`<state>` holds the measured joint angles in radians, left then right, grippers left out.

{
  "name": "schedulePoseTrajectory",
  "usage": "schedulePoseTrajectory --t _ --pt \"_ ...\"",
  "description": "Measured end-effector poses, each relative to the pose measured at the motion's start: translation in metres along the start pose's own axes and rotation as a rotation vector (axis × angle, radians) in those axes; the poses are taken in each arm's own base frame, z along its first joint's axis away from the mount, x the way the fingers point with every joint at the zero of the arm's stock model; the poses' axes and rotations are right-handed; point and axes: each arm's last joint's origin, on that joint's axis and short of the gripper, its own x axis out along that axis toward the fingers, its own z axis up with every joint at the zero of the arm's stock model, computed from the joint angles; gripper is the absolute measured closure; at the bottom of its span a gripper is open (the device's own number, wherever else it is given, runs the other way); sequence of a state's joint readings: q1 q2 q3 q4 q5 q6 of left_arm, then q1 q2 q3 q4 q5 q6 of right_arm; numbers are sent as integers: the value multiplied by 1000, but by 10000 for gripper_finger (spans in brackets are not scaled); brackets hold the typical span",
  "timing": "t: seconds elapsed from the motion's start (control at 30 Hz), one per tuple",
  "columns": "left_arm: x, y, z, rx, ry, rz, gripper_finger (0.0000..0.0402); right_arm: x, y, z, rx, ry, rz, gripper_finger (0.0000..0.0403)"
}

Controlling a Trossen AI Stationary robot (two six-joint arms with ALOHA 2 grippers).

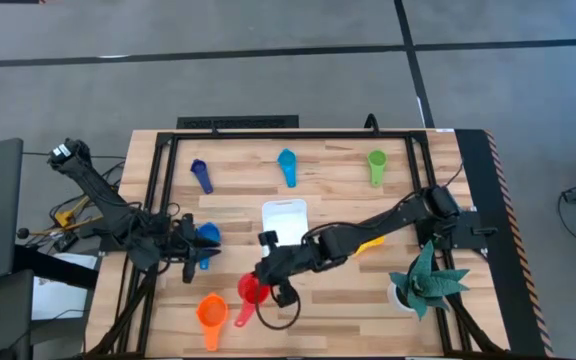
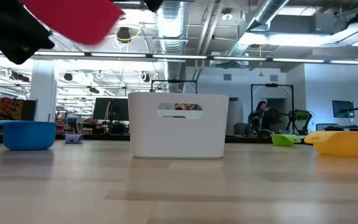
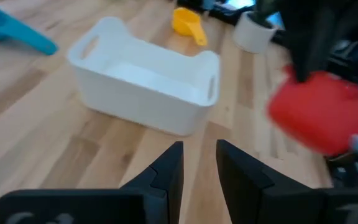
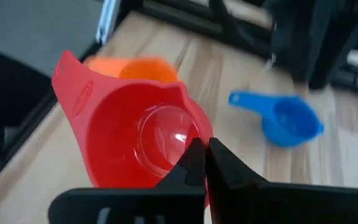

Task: Nest measuring cups in basket
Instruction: Stack the red nest measuring cup into the orange nest measuring cup

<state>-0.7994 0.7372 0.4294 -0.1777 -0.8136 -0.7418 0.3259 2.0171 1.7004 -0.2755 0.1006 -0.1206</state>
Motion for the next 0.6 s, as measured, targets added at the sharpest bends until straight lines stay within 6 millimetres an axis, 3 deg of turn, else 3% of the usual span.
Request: schedulePoseTrajectory --t 0.37,0.53,0.6 --pt "-1 8 -1 31 -19 87 317 0 -21 16 13 -197 20 397" --pt "1 11 1 59 -26 112 317 20 -28 8 19 -224 44 396" --pt "2 12 2 64 -29 123 317 39 -35 7 27 -243 35 396"
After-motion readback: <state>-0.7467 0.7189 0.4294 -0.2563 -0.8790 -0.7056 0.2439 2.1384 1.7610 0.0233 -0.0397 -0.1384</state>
